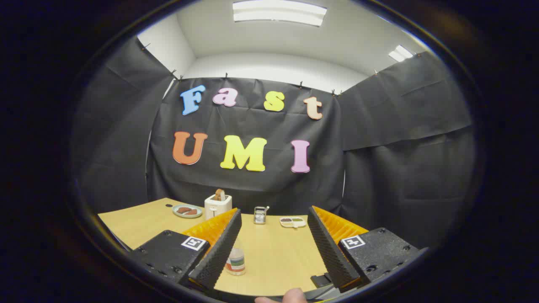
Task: Take the bottle from table, then pour the juice into the cup, finally place the bottle on the coaster
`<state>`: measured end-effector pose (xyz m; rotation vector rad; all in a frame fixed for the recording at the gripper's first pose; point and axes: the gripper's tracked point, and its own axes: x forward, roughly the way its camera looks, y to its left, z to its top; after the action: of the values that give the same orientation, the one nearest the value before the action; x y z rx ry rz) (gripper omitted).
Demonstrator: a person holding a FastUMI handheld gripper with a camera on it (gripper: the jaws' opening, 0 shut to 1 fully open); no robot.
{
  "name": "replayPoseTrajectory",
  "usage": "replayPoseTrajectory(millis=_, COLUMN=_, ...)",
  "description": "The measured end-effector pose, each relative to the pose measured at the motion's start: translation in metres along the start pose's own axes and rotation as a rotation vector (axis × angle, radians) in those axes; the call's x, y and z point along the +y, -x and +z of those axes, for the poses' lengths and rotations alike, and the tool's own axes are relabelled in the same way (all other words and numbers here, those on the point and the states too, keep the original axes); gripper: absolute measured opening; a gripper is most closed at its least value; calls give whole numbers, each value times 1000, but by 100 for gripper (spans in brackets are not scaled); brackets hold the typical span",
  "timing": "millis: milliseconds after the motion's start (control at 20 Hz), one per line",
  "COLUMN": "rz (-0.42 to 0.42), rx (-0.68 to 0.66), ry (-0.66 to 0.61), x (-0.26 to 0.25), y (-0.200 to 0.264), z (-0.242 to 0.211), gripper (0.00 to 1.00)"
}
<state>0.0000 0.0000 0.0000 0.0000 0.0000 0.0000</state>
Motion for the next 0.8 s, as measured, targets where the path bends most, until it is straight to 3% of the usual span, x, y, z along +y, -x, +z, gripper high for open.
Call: replayPoseTrajectory(millis=800, rz=25, rx=9, ry=-25, x=5, y=-6, z=0, gripper=100)
